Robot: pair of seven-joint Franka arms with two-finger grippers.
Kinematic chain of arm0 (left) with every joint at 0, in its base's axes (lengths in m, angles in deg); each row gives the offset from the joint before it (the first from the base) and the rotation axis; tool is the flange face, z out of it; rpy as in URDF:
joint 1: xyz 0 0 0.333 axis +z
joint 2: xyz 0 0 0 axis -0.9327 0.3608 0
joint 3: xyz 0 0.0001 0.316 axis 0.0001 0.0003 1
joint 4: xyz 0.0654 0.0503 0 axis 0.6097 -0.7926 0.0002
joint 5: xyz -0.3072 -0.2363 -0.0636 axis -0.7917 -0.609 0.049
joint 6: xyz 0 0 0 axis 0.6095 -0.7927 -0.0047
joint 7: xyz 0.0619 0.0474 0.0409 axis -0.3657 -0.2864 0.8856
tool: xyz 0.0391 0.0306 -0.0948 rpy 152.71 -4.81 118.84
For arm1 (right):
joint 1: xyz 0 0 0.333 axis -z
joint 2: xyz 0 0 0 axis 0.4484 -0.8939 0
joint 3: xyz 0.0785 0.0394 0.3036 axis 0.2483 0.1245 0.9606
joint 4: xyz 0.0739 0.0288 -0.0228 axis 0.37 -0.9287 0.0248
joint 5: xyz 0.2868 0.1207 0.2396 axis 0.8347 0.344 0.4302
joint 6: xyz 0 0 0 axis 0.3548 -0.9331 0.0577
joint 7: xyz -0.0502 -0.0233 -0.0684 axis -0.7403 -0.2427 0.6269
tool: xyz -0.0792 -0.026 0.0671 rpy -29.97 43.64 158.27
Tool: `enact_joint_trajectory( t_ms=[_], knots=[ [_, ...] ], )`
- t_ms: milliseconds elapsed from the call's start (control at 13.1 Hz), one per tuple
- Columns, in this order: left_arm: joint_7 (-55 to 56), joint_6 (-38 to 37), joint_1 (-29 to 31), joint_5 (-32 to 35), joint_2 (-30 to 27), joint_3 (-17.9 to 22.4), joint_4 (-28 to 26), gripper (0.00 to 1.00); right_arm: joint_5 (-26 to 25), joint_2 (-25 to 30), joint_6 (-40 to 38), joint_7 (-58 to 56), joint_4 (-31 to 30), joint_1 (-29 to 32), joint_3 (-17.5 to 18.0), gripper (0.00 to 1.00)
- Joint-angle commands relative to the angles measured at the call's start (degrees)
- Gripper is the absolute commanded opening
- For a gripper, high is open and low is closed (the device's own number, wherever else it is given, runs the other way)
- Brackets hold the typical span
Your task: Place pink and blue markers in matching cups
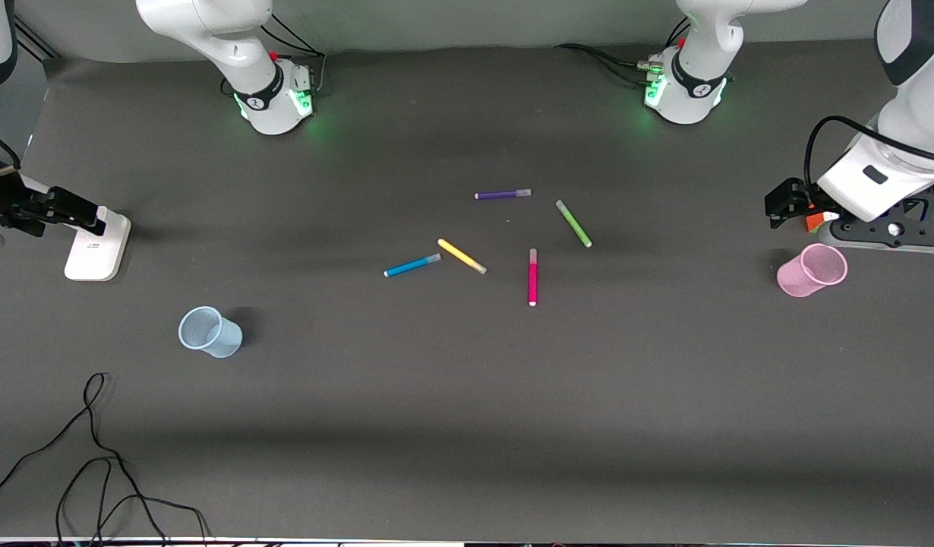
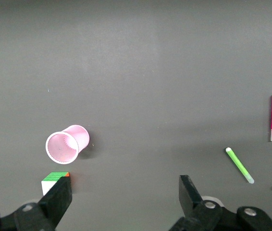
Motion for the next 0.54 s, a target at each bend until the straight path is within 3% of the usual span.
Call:
enact_joint_trajectory(
  t_ms=[0,459],
  knots=[
    [-0.92,-0.58,0.08,0.08,-0.07,0.08,-0.01,0.99,-1.25,0.11,-0.87,0.36,0.78,-0.42,-0.08,1.00],
    [-0.84,-0.85,0.08,-2.82,-0.07,0.25,-0.27,0.99,-1.25,-0.06,-0.87,0.27,0.69,-0.42,-0.17,1.00]
  ],
)
